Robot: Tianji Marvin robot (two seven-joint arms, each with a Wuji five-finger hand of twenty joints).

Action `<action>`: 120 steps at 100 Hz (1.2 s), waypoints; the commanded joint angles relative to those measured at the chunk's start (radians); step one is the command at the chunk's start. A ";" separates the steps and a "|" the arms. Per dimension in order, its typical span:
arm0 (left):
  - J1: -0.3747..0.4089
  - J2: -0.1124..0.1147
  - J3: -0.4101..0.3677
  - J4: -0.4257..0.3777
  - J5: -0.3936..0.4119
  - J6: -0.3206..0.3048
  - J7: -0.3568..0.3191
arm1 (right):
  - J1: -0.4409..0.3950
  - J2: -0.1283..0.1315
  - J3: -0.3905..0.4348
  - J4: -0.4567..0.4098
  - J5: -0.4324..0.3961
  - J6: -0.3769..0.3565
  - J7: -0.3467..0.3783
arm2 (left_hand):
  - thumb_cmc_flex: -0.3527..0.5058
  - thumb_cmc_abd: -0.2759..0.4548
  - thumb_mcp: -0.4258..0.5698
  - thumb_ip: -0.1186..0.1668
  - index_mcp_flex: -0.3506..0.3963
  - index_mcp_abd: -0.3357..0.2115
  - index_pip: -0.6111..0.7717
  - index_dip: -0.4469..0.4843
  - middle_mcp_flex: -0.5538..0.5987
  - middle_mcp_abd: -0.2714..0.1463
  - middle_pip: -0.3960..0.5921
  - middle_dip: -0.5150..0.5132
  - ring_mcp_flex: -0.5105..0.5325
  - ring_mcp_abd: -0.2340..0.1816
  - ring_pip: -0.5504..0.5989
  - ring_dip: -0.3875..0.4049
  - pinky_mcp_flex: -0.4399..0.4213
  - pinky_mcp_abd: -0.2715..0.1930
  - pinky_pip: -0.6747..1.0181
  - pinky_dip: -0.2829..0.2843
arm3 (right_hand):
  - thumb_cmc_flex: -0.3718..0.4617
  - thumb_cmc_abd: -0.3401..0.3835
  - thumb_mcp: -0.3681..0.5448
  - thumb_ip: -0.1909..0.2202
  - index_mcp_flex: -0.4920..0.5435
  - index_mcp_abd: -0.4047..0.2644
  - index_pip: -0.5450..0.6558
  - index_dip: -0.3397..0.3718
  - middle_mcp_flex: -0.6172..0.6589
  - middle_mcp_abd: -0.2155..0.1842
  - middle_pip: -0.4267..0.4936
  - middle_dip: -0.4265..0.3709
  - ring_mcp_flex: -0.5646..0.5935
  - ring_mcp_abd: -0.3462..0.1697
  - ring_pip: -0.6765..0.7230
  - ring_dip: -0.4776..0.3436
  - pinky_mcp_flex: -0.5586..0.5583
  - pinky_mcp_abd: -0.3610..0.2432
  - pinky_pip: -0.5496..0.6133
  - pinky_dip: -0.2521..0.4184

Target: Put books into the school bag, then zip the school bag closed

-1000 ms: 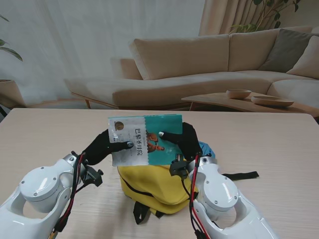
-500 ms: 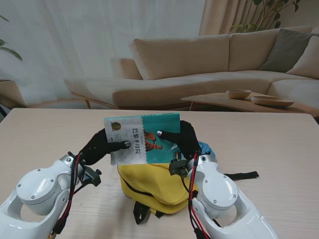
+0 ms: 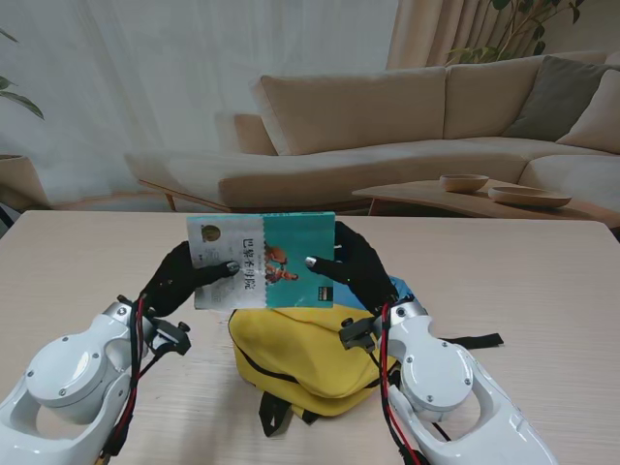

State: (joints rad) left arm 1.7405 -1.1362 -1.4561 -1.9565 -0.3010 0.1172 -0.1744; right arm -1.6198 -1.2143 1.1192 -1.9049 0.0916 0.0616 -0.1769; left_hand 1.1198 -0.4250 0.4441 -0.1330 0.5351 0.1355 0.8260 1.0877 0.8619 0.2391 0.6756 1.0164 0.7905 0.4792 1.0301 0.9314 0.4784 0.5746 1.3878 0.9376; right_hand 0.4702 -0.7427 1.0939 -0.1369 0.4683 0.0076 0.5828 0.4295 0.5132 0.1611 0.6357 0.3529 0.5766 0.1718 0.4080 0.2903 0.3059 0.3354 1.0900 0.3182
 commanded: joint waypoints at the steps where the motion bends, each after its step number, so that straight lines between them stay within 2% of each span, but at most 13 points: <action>1: 0.014 -0.009 -0.011 -0.024 0.001 -0.013 -0.005 | -0.008 0.000 0.004 0.000 -0.016 0.001 0.015 | 0.170 0.191 0.133 0.056 0.212 -0.153 0.309 0.223 0.063 -0.082 0.226 0.077 0.055 -0.002 0.081 0.026 0.016 0.030 0.058 0.035 | -0.045 -0.009 -0.044 -0.007 -0.057 0.001 -0.008 -0.024 -0.058 -0.038 -0.011 -0.015 -0.057 -0.040 -0.028 -0.017 -0.042 -0.048 -0.032 -0.019; 24: 0.054 -0.016 -0.044 -0.047 0.027 -0.056 0.048 | -0.018 0.015 0.035 0.012 -0.095 -0.001 0.041 | 0.170 0.191 0.135 0.054 0.214 -0.153 0.310 0.232 0.062 -0.082 0.228 0.077 0.051 -0.003 0.077 0.025 0.009 0.029 0.051 0.038 | -0.063 0.026 -0.077 -0.005 -0.070 0.025 0.004 -0.046 -0.101 -0.032 -0.006 -0.017 -0.116 -0.049 -0.038 -0.019 -0.101 -0.071 -0.056 -0.024; 37: 0.088 -0.022 -0.066 -0.069 0.052 -0.070 0.086 | -0.034 0.035 0.057 0.018 -0.177 -0.001 0.086 | 0.170 0.189 0.136 0.052 0.213 -0.153 0.310 0.236 0.061 -0.083 0.228 0.076 0.050 -0.004 0.076 0.024 0.008 0.029 0.048 0.039 | -0.052 0.035 -0.084 0.003 -0.046 0.042 0.008 -0.053 -0.089 -0.021 0.000 -0.017 -0.113 -0.041 -0.025 -0.013 -0.098 -0.078 -0.047 -0.019; 50: 0.117 -0.025 -0.091 -0.087 0.083 -0.076 0.110 | -0.043 0.059 0.057 0.037 -0.299 -0.018 0.133 | 0.171 0.188 0.137 0.051 0.215 -0.153 0.310 0.237 0.062 -0.082 0.227 0.075 0.049 -0.003 0.074 0.024 0.006 0.030 0.045 0.039 | -0.043 0.049 -0.074 0.015 -0.033 0.047 0.009 -0.055 -0.080 -0.021 0.006 -0.016 -0.107 -0.039 -0.011 -0.007 -0.093 -0.083 -0.040 -0.016; 65: 0.132 -0.022 -0.117 -0.095 0.133 -0.074 0.110 | -0.037 0.081 0.016 0.070 -0.469 -0.048 0.155 | 0.171 0.190 0.135 0.049 0.213 -0.156 0.311 0.240 0.059 -0.086 0.226 0.074 0.047 -0.005 0.071 0.023 0.004 0.026 0.043 0.039 | -0.047 0.075 -0.055 0.033 -0.037 0.044 0.007 -0.055 -0.083 -0.025 0.010 -0.015 -0.108 -0.044 -0.002 -0.003 -0.090 -0.092 -0.035 -0.012; 87: 0.133 -0.025 -0.133 -0.082 0.149 -0.074 0.125 | -0.035 0.111 -0.055 0.073 -0.636 -0.063 0.207 | 0.171 0.190 0.135 0.049 0.213 -0.155 0.311 0.241 0.059 -0.083 0.228 0.074 0.044 -0.004 0.068 0.022 0.002 0.027 0.041 0.038 | -0.073 0.112 -0.047 0.053 -0.049 0.045 0.007 -0.052 -0.081 -0.027 0.019 -0.012 -0.097 -0.047 0.017 0.006 -0.066 -0.102 -0.016 -0.002; 109: 0.138 -0.027 -0.147 -0.077 0.143 -0.076 0.128 | -0.031 0.132 -0.119 0.061 -0.786 -0.047 0.238 | 0.171 0.190 0.136 0.048 0.213 -0.154 0.312 0.242 0.058 -0.084 0.229 0.075 0.044 -0.005 0.069 0.022 0.001 0.027 0.041 0.039 | -0.116 0.138 -0.118 0.054 -0.048 0.064 0.000 -0.050 -0.076 -0.021 0.070 0.008 -0.098 -0.041 0.105 0.051 -0.035 -0.108 0.050 0.036; 120: 0.142 -0.026 -0.151 -0.078 0.137 -0.076 0.122 | -0.032 0.138 -0.148 0.060 -0.853 -0.039 0.230 | 0.171 0.189 0.136 0.048 0.213 -0.154 0.312 0.243 0.055 -0.084 0.229 0.075 0.043 -0.005 0.068 0.022 -0.001 0.028 0.039 0.039 | -0.134 0.153 -0.170 0.052 -0.040 0.075 -0.003 -0.045 -0.075 -0.013 0.105 0.020 -0.106 -0.036 0.172 0.084 -0.023 -0.109 0.089 0.061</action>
State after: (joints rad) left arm 1.8734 -1.1567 -1.6027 -2.0214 -0.1558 0.0450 -0.0333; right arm -1.6401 -1.0738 0.9883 -1.8401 -0.7695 0.0219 0.0422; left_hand 1.1181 -0.4255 0.4439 -0.1331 0.5459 0.1360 0.7938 1.1371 0.8616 0.2507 0.6997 1.0168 0.7909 0.4792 1.0363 0.9396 0.4786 0.5755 1.3880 0.9493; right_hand 0.3776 -0.6047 0.9696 -0.1186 0.4230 0.0639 0.5818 0.3832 0.4415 0.1517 0.7120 0.3564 0.5064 0.1465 0.5369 0.3484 0.2722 0.2462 1.1389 0.3450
